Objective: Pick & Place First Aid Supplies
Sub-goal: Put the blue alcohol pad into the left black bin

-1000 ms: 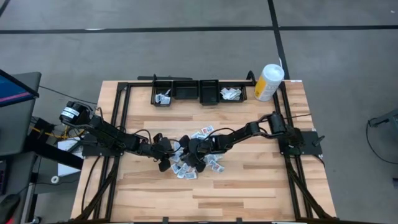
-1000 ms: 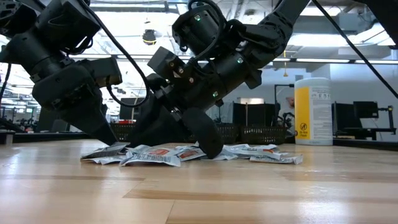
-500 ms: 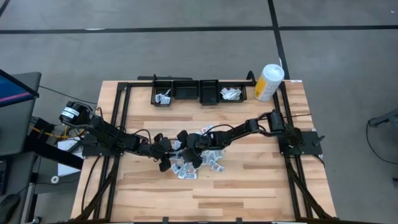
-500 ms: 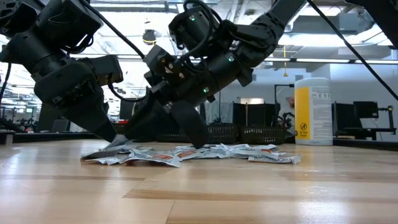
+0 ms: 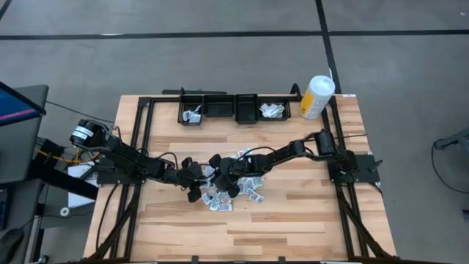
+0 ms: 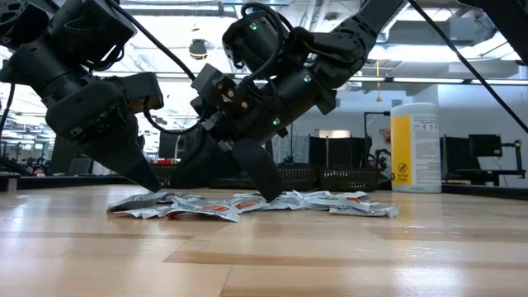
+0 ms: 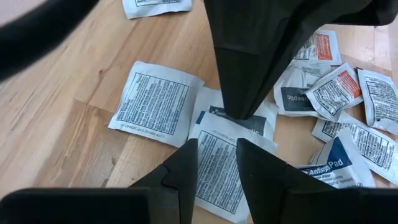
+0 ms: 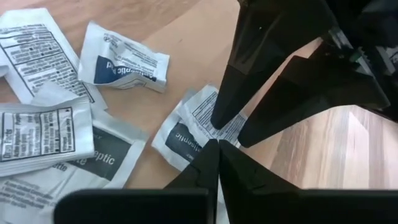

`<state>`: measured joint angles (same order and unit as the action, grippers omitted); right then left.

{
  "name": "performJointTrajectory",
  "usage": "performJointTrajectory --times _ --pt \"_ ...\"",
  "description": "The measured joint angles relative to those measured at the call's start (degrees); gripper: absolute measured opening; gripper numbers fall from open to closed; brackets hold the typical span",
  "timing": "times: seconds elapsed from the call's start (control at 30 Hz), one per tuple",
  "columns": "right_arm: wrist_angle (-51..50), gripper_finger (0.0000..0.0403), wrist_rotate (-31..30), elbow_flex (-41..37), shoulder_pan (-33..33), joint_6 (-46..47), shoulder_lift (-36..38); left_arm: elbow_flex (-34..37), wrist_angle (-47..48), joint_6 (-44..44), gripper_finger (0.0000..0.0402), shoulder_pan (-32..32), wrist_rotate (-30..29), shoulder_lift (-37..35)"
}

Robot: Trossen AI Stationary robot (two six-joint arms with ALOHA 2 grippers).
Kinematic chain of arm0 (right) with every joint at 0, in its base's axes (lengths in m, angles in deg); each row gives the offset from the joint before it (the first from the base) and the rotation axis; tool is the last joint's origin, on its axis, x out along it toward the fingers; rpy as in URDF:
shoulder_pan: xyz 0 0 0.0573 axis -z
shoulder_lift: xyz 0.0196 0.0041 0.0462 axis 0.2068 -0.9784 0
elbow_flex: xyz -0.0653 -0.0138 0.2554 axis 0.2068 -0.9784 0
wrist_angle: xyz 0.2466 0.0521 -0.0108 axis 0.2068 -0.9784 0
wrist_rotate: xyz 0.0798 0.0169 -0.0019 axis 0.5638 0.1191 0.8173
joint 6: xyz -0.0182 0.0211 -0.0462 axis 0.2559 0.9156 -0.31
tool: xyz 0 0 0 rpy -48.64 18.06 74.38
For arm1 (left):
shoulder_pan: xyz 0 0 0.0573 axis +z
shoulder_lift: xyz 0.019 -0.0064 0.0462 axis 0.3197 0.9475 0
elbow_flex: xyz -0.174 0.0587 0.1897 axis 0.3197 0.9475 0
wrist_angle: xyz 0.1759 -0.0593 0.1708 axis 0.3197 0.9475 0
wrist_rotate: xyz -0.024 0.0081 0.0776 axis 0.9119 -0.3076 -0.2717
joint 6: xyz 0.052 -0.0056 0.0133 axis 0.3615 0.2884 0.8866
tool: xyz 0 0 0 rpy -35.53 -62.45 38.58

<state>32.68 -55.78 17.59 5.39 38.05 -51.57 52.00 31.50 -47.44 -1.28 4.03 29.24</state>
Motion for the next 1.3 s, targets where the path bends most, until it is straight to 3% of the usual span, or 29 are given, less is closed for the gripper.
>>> performJointTrajectory --times 0.2,0.6,0.9,1.3 --pt "-0.8 0.0008 -1.37 0.0 -0.6 0.58 0.02 0.0 0.19 0.18 0.0111 0.0 1.38 0.0" --pt "-1.93 0.0087 -3.41 -0.11 -1.81 0.72 0.12 0.02 2.93 -0.01 0.0105 0.0 2.6 -1.47" --pt "-1.87 0.0092 -3.41 -0.11 -1.86 0.88 0.11 0.02 7.22 0.46 0.0103 -2.26 -0.15 -7.4" --pt "-0.9 0.0092 -3.13 -0.11 -1.92 0.31 0.11 -0.24 6.35 -3.09 0.0103 -1.81 -6.56 2.33"
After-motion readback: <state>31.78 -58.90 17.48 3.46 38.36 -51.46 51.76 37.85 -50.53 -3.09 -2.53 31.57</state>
